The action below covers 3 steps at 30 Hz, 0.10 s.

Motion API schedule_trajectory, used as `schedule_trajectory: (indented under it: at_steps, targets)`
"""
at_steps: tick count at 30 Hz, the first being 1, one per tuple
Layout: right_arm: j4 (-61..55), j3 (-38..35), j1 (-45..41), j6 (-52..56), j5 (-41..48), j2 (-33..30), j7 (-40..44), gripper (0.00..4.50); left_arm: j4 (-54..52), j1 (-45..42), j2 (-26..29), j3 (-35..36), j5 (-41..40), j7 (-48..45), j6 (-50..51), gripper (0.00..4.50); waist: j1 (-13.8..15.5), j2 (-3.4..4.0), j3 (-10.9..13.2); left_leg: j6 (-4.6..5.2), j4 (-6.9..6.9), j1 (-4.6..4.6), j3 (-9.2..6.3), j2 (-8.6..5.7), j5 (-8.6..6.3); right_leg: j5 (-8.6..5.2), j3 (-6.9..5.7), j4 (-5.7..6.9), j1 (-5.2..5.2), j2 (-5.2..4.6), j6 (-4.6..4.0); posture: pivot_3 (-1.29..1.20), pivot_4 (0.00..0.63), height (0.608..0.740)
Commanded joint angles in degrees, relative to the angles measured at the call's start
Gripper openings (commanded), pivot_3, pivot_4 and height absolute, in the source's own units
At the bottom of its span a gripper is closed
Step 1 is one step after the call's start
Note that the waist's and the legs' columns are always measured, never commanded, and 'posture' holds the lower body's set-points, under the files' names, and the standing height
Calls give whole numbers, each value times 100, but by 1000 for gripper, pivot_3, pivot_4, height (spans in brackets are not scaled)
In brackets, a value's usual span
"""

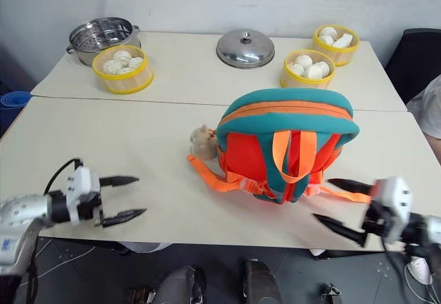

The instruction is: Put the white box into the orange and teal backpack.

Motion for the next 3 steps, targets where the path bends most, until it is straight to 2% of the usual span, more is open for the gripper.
schedule_trajectory:
  at_steps: [1,3]
  targets:
    - [926,6,-463,-976,-359,-171,386,4452,-512,416,-12,368,-66,134,-216,4500,5,7,-2,0,-1,1,0,0,2,0,0,3,-1,0,-5,0,150,740]
    - [1489,155,-794,-1275,-540,-230,478,4452,-634,630,-31,416,-68,168,-237,4500,2,11,-3,-4,-6,6,0,2,4,-5,-2,10,-3,1,-15,0,150,740]
